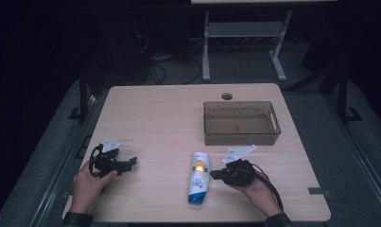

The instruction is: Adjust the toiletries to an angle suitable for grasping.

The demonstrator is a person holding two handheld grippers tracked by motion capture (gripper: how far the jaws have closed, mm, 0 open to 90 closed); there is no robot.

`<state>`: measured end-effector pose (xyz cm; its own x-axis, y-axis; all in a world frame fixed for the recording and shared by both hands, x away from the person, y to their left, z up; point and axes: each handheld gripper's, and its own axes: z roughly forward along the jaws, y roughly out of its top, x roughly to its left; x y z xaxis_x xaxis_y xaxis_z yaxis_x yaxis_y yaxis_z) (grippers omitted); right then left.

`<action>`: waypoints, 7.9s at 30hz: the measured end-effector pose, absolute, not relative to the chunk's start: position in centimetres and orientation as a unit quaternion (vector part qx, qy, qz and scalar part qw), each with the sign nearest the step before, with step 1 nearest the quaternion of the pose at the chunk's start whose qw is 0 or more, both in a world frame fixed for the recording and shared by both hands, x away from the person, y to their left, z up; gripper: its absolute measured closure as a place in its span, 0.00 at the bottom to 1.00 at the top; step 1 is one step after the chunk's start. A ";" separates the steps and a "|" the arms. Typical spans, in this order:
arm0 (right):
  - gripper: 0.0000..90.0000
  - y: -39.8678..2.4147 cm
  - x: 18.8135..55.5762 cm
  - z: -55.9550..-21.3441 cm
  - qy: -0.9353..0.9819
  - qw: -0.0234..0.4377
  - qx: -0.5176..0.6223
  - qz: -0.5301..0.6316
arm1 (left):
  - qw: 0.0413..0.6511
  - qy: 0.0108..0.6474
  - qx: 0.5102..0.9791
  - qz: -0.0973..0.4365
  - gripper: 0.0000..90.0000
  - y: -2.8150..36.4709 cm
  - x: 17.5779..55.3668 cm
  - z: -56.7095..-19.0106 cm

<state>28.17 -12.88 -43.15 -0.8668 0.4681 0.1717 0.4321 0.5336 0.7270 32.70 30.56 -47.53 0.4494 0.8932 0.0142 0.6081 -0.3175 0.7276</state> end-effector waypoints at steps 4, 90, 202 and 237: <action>1.00 -12.2 29.1 -42.4 0.872 0.031 0.258 0.416 | 0.334 0.479 0.783 0.213 0.15 30.6 32.7 -47.5; 1.00 -13.5 32.6 -44.5 0.882 0.057 0.305 0.355 | 0.334 0.479 0.783 0.214 0.15 30.6 32.7 -47.5; 1.00 -7.0 29.8 -45.2 0.898 0.029 0.239 0.369 | 0.334 0.479 0.783 0.214 0.14 30.6 32.7 -47.5; 0.68 -11.3 31.8 -43.0 0.859 0.067 0.325 0.391 | 0.335 0.480 0.783 0.214 0.14 30.5 32.7 -47.5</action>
<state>31.84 -11.31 -43.02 -0.7805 0.6094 0.1394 0.5055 0.4841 0.7142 32.70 30.54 -47.54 0.4487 0.8936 0.0138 0.6074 -0.3162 0.7288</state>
